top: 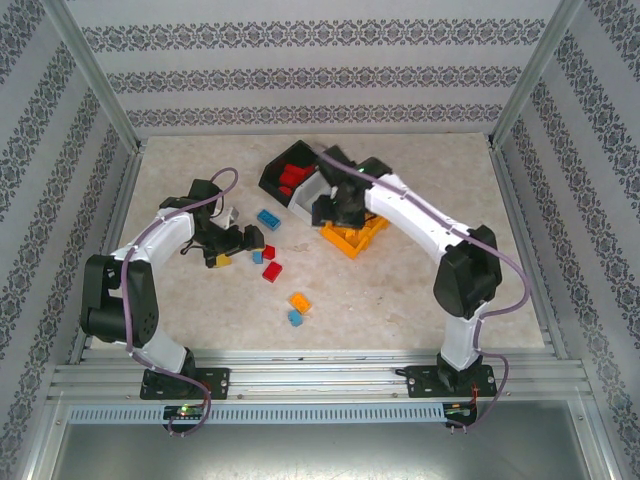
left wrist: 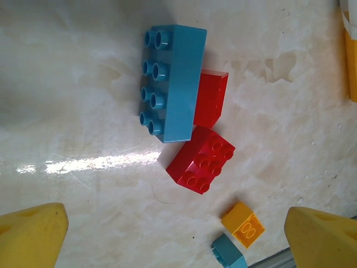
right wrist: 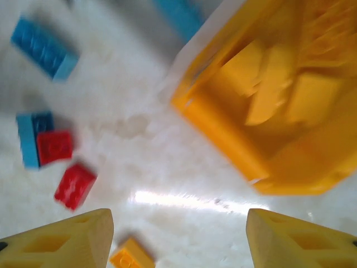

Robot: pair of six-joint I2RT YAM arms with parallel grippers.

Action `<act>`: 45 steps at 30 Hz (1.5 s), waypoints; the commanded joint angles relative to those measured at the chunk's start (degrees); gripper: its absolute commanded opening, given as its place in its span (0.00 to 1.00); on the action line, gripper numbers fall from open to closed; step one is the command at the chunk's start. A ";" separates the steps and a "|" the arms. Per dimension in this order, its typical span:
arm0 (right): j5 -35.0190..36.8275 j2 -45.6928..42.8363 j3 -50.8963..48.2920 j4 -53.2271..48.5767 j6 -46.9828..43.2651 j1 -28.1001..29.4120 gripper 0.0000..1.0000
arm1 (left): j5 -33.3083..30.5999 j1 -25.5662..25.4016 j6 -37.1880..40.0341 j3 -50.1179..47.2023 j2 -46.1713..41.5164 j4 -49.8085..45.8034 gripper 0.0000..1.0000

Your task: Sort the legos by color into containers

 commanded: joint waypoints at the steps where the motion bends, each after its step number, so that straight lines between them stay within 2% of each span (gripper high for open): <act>1: -3.27 3.46 -0.92 0.46 0.32 5.40 0.66 | -2.31 0.81 0.80 0.23 -2.15 -1.70 1.00; 4: -4.86 7.59 0.79 -0.15 -0.48 9.65 0.67 | -4.87 1.68 0.58 0.10 -3.54 -2.11 1.00; 7: -3.25 10.66 1.95 -2.43 -1.59 12.74 0.67 | -7.42 2.80 0.40 -0.66 -4.36 -3.21 1.00; 13: -2.04 13.61 -0.53 -3.73 -3.45 16.05 0.67 | -8.79 4.98 -0.29 -2.49 -5.17 -3.66 1.00; 35: -2.11 16.95 -4.54 -2.47 -2.40 18.49 0.60 | -5.23 5.26 -0.89 -2.34 -4.58 -3.10 1.00; 39: -2.14 16.36 -5.64 -2.08 -2.10 18.49 0.57 | -5.14 5.28 -0.90 -2.57 -4.92 -3.13 1.00; 45: -1.84 14.35 -7.56 -2.08 -1.51 18.49 0.59 | -4.84 5.26 -0.92 -2.70 -5.11 -3.01 1.00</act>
